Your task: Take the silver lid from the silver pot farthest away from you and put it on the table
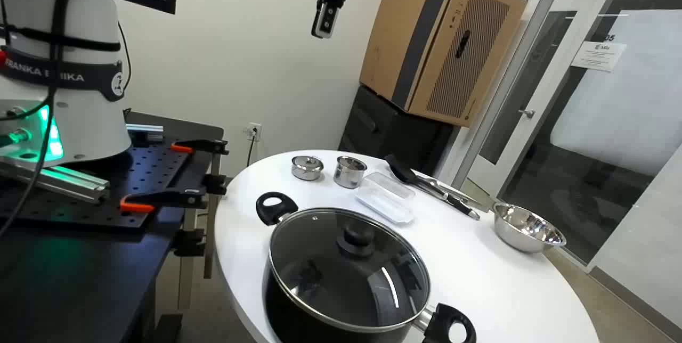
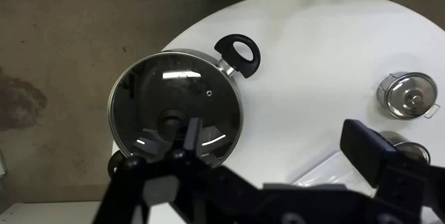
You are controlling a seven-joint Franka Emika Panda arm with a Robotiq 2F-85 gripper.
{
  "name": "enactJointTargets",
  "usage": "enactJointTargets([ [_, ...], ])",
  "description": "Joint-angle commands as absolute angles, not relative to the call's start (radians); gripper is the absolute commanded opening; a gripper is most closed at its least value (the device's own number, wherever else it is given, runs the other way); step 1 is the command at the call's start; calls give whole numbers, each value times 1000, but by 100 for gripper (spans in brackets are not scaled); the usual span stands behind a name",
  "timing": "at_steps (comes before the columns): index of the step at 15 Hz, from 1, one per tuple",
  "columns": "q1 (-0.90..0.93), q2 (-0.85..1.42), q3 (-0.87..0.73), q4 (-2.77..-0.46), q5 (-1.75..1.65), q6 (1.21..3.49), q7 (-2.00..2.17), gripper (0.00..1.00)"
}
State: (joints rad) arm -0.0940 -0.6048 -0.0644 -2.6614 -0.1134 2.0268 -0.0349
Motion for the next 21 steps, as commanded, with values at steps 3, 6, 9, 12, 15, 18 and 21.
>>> enactJointTargets([
  [3,-68,-581,-47,-2650,-138,2005,-77,100],
  [6,-33,-541,4,-2641,-170,1999,-76,100],
  [9,-38,-567,-19,-2660,-151,2013,-73,100],
  [12,-43,-569,-28,-2660,-150,2014,-74,100],
  [15,-54,-560,-35,-2671,-156,2037,-67,100],
  [18,0,-513,-56,-2673,-122,2122,-181,100],
  [21,76,-401,-35,-2635,-89,2191,-276,100],
])
